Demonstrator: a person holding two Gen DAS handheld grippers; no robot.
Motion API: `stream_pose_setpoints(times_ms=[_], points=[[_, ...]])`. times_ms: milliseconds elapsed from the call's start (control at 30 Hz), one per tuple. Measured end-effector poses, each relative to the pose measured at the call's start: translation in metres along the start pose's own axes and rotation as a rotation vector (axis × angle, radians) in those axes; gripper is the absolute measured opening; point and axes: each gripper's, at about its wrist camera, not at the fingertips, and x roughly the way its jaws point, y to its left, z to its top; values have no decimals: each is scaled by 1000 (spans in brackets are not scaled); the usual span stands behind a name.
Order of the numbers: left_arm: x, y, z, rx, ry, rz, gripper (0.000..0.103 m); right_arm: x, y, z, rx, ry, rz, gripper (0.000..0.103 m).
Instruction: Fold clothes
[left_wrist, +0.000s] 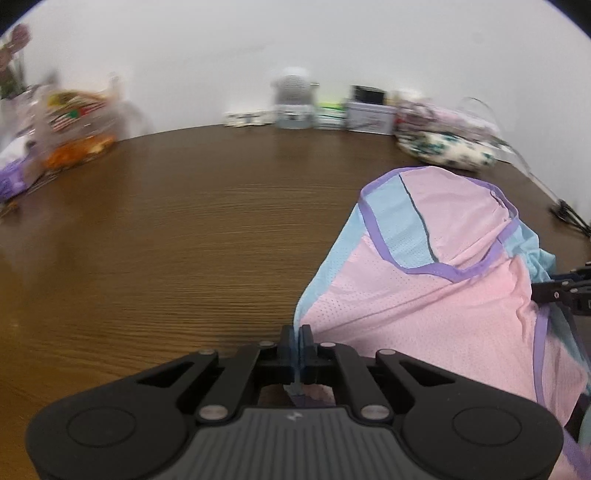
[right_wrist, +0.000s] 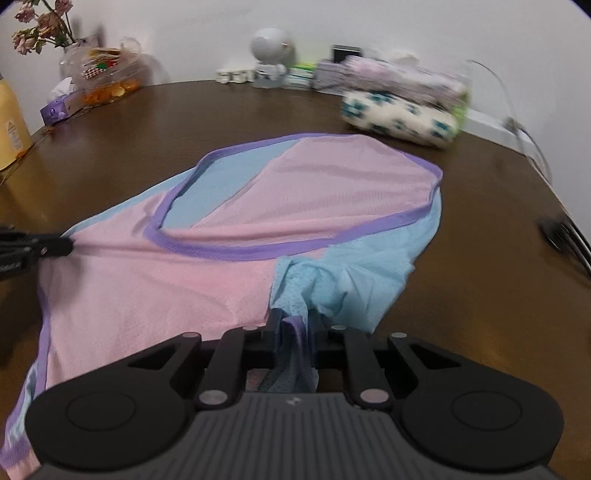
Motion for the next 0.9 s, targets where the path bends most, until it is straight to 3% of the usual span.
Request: stream_pose_setpoints(times_ms=[200, 233, 300, 333, 400, 467, 500, 567, 667, 767, 800, 833, 900], points=[[5, 23, 6, -74, -12, 35, 3, 21, 26, 23, -4, -10, 8, 13], [4, 25, 6, -95, -19, 35, 9, 23, 24, 25, 7, -9, 6, 14], [-4, 21, 3, -88, -42, 36, 17, 25, 11, 26, 66, -12, -12, 27], [-11, 18, 1, -68, -58, 35, 22, 25, 5, 25, 100, -12, -39, 39], [-31, 9, -6, -13, -101, 33, 32, 12, -3, 17, 125, -14, -74, 41], [-59, 2, -21, 1, -144, -33, 45, -18, 1, -2, 109, -63, -3, 41], [-73, -2, -29, 6, -167, -69, 46, -33, 3, -12, 98, -91, 39, 41], [-96, -16, -51, 50, -177, -224, 47, -59, 11, -35, 61, -118, 142, 41], [-107, -34, -76, 88, -128, -335, 46, -70, 34, -71, -8, -84, 276, 41], [-107, -44, -92, 109, -83, -321, 44, -71, 57, -90, -30, -71, 308, 40], [-107, -44, -97, 104, -64, -318, 40, -71, 62, -95, -35, -75, 308, 40], [-107, -46, -101, 104, -44, -326, 29, -71, 66, -100, -37, -77, 313, 38], [-109, -43, -110, 111, -35, -337, 26, -71, 68, -107, -30, -73, 309, 33]])
